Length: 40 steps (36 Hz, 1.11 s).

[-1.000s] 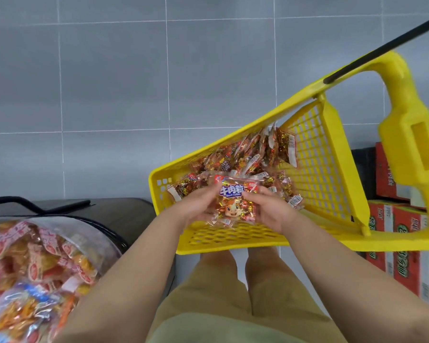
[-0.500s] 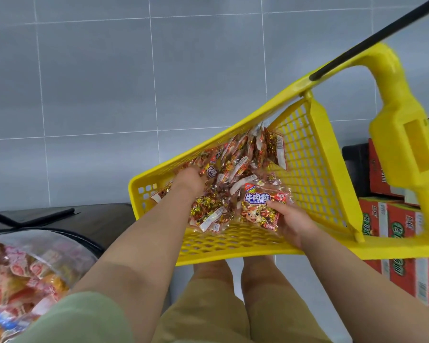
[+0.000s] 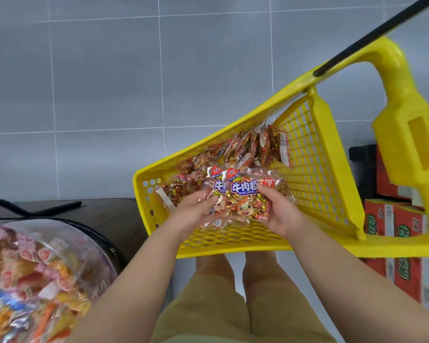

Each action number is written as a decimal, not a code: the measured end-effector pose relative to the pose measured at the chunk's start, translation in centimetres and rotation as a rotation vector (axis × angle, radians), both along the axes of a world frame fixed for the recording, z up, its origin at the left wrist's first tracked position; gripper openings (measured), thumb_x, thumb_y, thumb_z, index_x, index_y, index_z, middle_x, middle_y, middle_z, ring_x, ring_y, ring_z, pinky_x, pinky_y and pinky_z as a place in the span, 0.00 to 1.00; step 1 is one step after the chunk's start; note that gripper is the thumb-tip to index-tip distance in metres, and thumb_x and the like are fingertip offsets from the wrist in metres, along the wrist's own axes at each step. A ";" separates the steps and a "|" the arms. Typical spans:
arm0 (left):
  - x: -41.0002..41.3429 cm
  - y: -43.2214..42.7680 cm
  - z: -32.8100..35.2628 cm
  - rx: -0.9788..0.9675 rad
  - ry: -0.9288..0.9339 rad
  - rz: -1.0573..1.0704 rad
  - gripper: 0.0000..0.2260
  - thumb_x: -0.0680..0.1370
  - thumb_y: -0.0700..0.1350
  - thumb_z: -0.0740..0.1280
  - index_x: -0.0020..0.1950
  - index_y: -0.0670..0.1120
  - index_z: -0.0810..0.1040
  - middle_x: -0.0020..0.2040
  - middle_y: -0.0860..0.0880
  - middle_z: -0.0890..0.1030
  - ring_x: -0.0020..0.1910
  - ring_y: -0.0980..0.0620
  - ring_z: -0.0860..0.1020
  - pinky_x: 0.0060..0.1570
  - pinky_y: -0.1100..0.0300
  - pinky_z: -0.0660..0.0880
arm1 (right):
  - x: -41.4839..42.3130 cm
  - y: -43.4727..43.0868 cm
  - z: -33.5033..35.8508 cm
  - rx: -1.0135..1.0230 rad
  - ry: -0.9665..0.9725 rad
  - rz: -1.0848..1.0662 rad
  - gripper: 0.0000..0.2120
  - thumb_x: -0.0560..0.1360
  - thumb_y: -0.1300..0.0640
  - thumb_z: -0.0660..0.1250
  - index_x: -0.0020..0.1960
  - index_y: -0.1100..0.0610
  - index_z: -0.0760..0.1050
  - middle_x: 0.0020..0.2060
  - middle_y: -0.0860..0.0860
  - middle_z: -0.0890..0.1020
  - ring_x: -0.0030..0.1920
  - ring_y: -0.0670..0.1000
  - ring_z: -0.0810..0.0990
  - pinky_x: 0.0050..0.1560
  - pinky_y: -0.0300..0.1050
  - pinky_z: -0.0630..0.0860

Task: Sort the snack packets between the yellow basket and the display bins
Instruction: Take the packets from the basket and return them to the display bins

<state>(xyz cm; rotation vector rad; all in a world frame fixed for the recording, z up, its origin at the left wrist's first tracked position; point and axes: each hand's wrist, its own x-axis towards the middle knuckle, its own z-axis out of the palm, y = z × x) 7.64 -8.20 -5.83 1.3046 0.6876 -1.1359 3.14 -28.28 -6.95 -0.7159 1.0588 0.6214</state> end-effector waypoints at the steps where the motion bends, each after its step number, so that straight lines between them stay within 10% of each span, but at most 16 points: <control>1: -0.3 -0.4 0.1 -0.034 0.031 0.020 0.09 0.80 0.39 0.62 0.60 0.40 0.76 0.59 0.42 0.79 0.51 0.49 0.80 0.47 0.61 0.81 | -0.1 0.1 -0.2 -0.007 -0.016 0.016 0.27 0.64 0.52 0.73 0.62 0.54 0.73 0.53 0.56 0.83 0.53 0.57 0.82 0.53 0.57 0.79; 7: -0.5 -1.4 -1.1 -0.056 0.171 0.007 0.18 0.81 0.48 0.62 0.67 0.40 0.72 0.69 0.40 0.70 0.65 0.39 0.73 0.55 0.52 0.78 | -0.7 -1.0 -1.1 -0.045 0.031 -0.065 0.21 0.70 0.55 0.71 0.61 0.47 0.70 0.46 0.54 0.85 0.43 0.56 0.85 0.33 0.49 0.80; 13: -0.7 0.2 -5.9 0.415 0.093 -0.013 0.08 0.81 0.46 0.61 0.52 0.41 0.74 0.42 0.43 0.77 0.40 0.48 0.76 0.46 0.54 0.74 | -1.3 -1.9 -2.0 -0.048 0.164 -0.077 0.19 0.72 0.52 0.69 0.60 0.59 0.76 0.50 0.59 0.84 0.48 0.58 0.84 0.49 0.53 0.80; 16: -1.6 1.5 -8.4 0.619 0.104 -0.023 0.10 0.78 0.40 0.64 0.53 0.34 0.73 0.44 0.38 0.77 0.40 0.44 0.75 0.47 0.50 0.75 | -1.3 -2.1 -2.4 -0.037 0.169 -0.075 0.18 0.71 0.52 0.70 0.57 0.60 0.76 0.49 0.59 0.84 0.46 0.58 0.84 0.46 0.52 0.81; 22: -2.6 1.0 -9.7 0.518 0.325 0.104 0.22 0.76 0.47 0.71 0.65 0.38 0.71 0.47 0.43 0.76 0.43 0.44 0.76 0.35 0.51 0.75 | -1.2 -1.8 -2.9 -0.023 0.155 -0.059 0.23 0.70 0.53 0.70 0.62 0.60 0.74 0.54 0.60 0.82 0.53 0.61 0.81 0.44 0.53 0.81; 25: -2.2 0.5 -10.3 0.516 0.317 0.191 0.21 0.75 0.43 0.72 0.64 0.36 0.72 0.37 0.44 0.73 0.29 0.48 0.72 0.37 0.50 0.79 | -1.3 -1.8 -3.2 -0.038 0.156 -0.053 0.24 0.70 0.53 0.69 0.64 0.59 0.72 0.56 0.60 0.81 0.56 0.61 0.80 0.47 0.54 0.80; 29: -1.8 -0.3 -10.5 0.433 0.356 0.274 0.20 0.74 0.43 0.74 0.62 0.39 0.73 0.35 0.45 0.73 0.33 0.48 0.76 0.33 0.54 0.79 | -1.4 -2.0 -3.4 -0.024 0.140 -0.070 0.31 0.64 0.53 0.72 0.65 0.60 0.71 0.57 0.61 0.81 0.57 0.63 0.79 0.62 0.61 0.72; 33: -1.8 -0.3 -9.5 0.281 0.433 0.313 0.11 0.75 0.42 0.71 0.55 0.41 0.75 0.37 0.47 0.70 0.35 0.51 0.73 0.22 0.63 0.74 | -1.1 -2.1 -2.7 -0.034 0.143 -0.054 0.28 0.64 0.53 0.72 0.63 0.60 0.72 0.54 0.61 0.82 0.54 0.62 0.81 0.56 0.59 0.76; 40: -2.4 1.1 -6.0 0.362 0.157 0.145 0.08 0.75 0.40 0.71 0.46 0.45 0.72 0.35 0.49 0.70 0.32 0.53 0.69 0.30 0.60 0.71 | -0.8 -2.3 -0.2 -0.048 0.126 -0.059 0.18 0.72 0.52 0.68 0.58 0.59 0.75 0.50 0.59 0.84 0.48 0.59 0.84 0.49 0.54 0.80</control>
